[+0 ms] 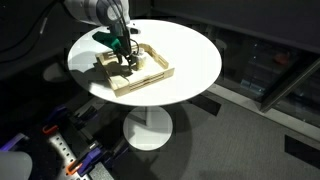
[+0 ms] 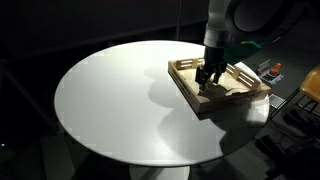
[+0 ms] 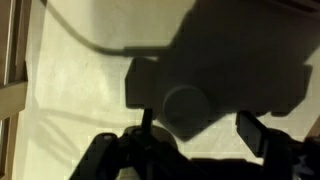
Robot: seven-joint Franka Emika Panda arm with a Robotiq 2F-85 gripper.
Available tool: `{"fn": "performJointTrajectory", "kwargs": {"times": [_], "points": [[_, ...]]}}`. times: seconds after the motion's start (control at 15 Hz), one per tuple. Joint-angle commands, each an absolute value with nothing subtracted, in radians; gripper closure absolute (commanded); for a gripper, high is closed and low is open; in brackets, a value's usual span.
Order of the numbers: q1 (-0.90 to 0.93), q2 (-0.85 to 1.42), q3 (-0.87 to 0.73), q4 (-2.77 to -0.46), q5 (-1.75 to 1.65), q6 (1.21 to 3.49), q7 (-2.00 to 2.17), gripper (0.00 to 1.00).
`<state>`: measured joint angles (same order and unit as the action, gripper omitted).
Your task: Put the lid on the bottle
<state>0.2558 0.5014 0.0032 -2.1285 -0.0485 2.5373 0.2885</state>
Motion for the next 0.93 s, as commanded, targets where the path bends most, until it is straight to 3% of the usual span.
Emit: {"fn": "performJointTrajectory", "kwargs": {"times": [0.0, 0.4, 0.87], "points": [[0.269, 0.515, -0.013, -2.096, -0.081, 2.502, 0.332, 0.18], [0.269, 0.528, -0.022, -2.089, -0.08, 2.505, 0.339, 0.27], [0.27, 0.515, -0.02, -2.087, -0.073, 2.508, 0.358, 0.51]]}}
